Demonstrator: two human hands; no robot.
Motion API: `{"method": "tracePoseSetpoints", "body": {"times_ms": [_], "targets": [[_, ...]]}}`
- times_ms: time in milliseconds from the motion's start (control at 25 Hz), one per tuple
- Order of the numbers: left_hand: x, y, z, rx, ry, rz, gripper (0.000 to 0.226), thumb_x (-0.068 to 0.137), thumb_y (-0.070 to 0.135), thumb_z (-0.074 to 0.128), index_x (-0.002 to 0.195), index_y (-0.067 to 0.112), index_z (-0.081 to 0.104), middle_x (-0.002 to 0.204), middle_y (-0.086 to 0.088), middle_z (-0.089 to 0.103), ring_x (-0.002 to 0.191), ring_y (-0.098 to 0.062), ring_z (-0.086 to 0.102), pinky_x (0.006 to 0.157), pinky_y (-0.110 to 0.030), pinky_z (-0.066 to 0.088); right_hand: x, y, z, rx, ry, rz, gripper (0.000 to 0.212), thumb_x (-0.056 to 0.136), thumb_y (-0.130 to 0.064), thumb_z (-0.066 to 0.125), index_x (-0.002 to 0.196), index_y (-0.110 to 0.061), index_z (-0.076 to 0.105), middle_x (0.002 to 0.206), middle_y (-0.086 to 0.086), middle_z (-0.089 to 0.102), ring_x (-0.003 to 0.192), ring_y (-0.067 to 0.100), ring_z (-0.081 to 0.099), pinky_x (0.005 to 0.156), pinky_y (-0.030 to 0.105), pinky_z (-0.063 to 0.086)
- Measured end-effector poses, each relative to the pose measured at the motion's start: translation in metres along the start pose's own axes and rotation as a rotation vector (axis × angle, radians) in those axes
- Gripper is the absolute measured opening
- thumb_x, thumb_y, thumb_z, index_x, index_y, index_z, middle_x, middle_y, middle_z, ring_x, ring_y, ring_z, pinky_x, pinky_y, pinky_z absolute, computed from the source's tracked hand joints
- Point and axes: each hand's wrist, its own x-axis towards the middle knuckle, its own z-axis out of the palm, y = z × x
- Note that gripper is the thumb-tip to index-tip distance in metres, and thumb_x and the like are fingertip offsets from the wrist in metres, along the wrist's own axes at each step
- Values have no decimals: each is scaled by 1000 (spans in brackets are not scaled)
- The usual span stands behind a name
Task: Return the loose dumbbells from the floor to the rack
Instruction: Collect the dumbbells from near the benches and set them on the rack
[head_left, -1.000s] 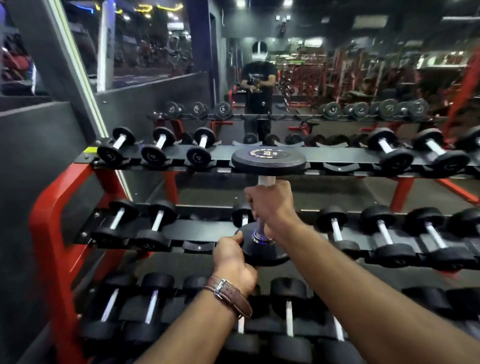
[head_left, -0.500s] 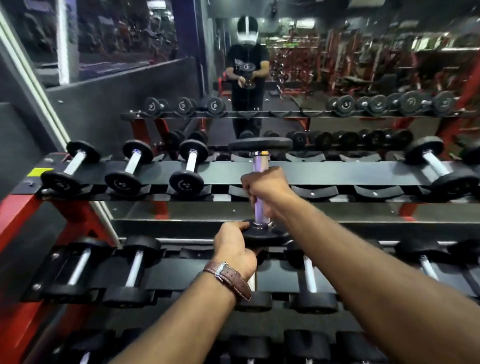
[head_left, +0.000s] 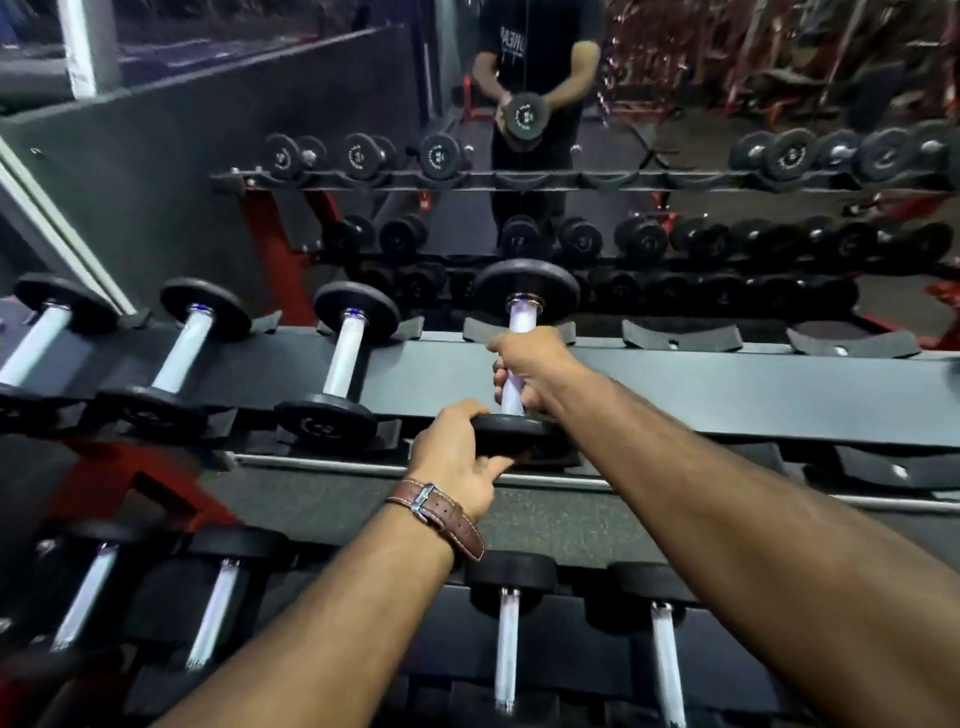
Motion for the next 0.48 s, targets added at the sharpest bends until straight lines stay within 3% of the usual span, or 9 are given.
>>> {"method": "tracePoseSetpoints", "body": {"times_ms": [160,320,480], "targets": [[50,-1,10,8,59,-43,10,85,3,56,94,0,60,117,-25,66,104,-42,66,92,-59,53,51,11,5,-28,-16,68,12,89,-2,56,80,-8,51,54,5,43,31,13,39,42,22,40],[77,-11,9,-20,67,-70,12,88,3,54,98,-1,58,117,-27,66,99,-43,68,87,-62,54,77,24,6,-55,-6,95,3,89,-3,57,88,-4,55,54,6,47,31,14,42,40,24,42],[81,-13,7,-39,66,-77,18,92,9,58,106,-2,59,117,-28,66,100,-45,68,89,-63,53,80,22,5,-73,-58,127,15,93,-6,58,79,-6,54,55,5,46,35,14,42,41,23,42]]}}
